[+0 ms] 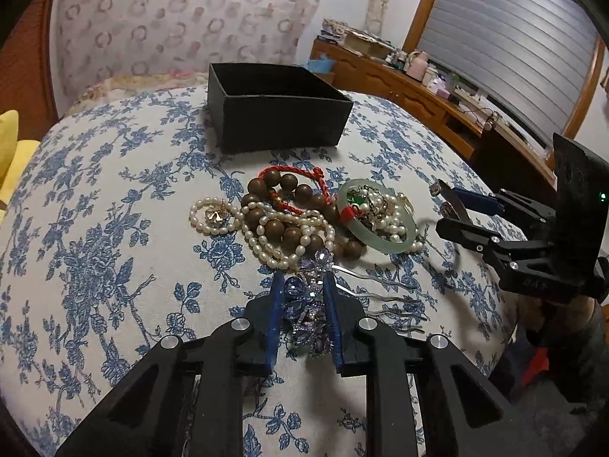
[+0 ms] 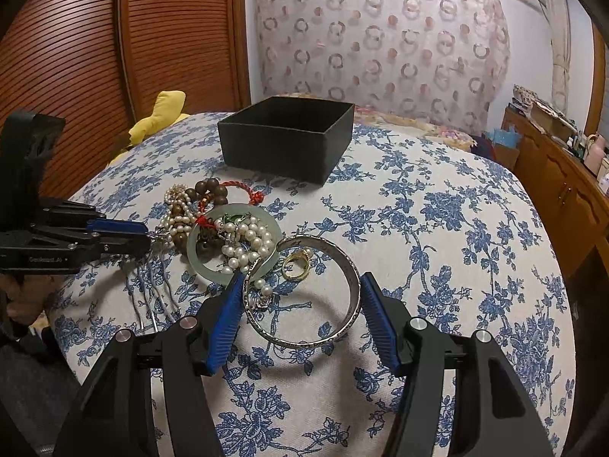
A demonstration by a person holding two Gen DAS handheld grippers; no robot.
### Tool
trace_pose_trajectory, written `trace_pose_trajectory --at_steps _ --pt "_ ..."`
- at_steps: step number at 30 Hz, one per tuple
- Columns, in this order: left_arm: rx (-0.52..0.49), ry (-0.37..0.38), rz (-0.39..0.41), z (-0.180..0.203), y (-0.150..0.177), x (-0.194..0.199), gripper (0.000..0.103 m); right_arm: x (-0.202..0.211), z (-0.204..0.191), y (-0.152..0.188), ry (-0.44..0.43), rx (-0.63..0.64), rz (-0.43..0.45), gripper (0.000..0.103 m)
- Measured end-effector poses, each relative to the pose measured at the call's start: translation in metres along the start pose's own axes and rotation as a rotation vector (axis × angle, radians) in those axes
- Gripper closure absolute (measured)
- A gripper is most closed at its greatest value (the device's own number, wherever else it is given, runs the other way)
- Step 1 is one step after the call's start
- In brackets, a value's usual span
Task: Organize jewelry
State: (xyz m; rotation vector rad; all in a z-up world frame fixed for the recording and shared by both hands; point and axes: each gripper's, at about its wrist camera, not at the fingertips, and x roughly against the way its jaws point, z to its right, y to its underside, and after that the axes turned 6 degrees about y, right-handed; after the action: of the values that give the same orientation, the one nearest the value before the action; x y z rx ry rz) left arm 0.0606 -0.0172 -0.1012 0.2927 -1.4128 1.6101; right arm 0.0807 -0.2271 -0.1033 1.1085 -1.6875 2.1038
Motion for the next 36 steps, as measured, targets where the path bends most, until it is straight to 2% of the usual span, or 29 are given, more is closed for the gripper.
trace_pose_trajectory --at_steps 5,11,18,30,36 --pt "0.001 0.005 0.042 0.002 -0.002 0.018 0.084 0.004 0.0 -0.003 0.003 0.007 0.008 0.04" --pt "-0.005 -0.051 0.096 -0.002 -0.011 0.034 0.084 0.005 -0.002 -0.016 0.009 0.019 0.027 0.04" --pt "-0.006 -0.098 0.141 -0.014 -0.034 0.042 0.084 0.001 -0.008 -0.046 0.015 0.063 0.068 0.04" --pt "0.006 -0.138 0.223 -0.032 -0.079 0.052 0.084 -0.041 -0.001 -0.114 0.022 0.1 0.11 0.04" --pt "0.018 -0.155 0.237 -0.042 -0.102 0.046 0.084 -0.071 0.007 -0.143 -0.025 0.086 0.087 0.04"
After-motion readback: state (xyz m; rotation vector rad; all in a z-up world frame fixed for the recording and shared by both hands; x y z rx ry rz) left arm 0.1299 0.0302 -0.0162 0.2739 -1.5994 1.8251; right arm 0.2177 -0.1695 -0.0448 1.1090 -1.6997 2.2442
